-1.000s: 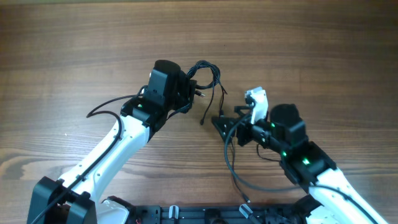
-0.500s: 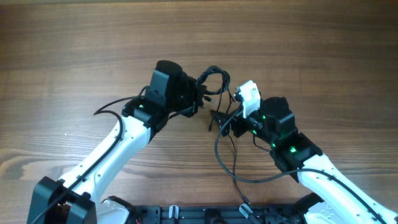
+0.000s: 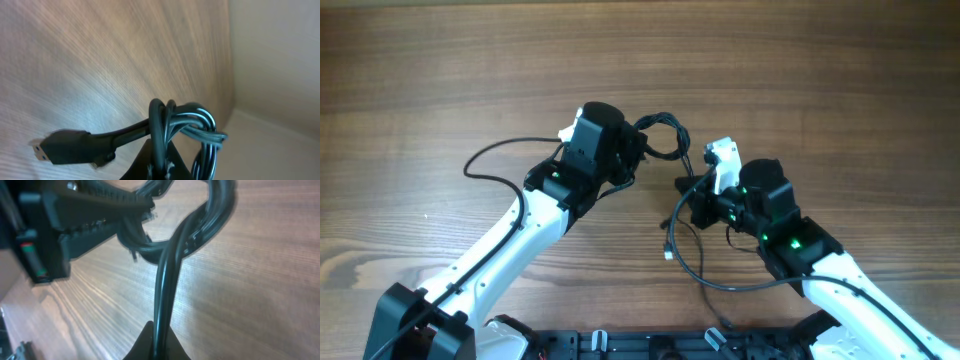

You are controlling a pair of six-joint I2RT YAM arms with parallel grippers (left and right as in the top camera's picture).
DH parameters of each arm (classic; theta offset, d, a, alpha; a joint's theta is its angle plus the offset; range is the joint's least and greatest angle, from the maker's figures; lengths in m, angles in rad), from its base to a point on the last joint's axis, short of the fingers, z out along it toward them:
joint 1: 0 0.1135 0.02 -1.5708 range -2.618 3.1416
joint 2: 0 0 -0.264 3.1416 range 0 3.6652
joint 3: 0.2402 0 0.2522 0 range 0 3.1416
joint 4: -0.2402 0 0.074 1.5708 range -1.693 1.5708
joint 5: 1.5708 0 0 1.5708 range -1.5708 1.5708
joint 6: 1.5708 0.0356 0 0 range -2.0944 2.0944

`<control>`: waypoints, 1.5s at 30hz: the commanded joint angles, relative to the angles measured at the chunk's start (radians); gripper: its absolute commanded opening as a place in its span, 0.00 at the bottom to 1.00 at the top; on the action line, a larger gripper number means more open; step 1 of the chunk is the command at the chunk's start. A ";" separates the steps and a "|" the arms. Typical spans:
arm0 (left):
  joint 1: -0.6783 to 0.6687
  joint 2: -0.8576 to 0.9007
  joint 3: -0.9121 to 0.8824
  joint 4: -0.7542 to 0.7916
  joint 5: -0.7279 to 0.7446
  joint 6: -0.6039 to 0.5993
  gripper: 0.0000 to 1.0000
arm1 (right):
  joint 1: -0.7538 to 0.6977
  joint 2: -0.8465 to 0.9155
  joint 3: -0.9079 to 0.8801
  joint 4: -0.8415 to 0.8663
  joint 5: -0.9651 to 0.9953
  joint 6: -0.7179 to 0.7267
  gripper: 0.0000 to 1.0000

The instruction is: Untangle cables

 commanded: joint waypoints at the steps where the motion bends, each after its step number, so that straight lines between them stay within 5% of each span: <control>1: 0.007 -0.020 0.002 0.047 -0.175 0.330 0.04 | 0.003 -0.094 0.008 -0.069 -0.049 0.039 0.04; 3: -0.013 -0.020 0.002 0.106 -0.175 0.523 0.04 | 0.003 -0.128 0.008 -0.088 -0.064 0.056 0.05; 17: -0.208 -0.020 0.002 0.188 -0.175 1.043 0.04 | -0.099 -0.127 0.008 -0.056 -0.117 0.216 0.04; 22: -0.208 -0.020 0.002 0.186 -0.146 1.047 0.04 | -0.184 -0.124 0.008 0.029 -0.173 0.283 0.05; 37: -0.146 -0.020 0.002 0.180 0.342 1.126 0.04 | -0.217 0.061 0.008 0.167 -0.148 0.249 0.04; 45: -0.087 -0.020 0.002 0.208 0.730 1.155 0.04 | -0.220 0.062 0.008 0.212 -0.148 0.278 0.04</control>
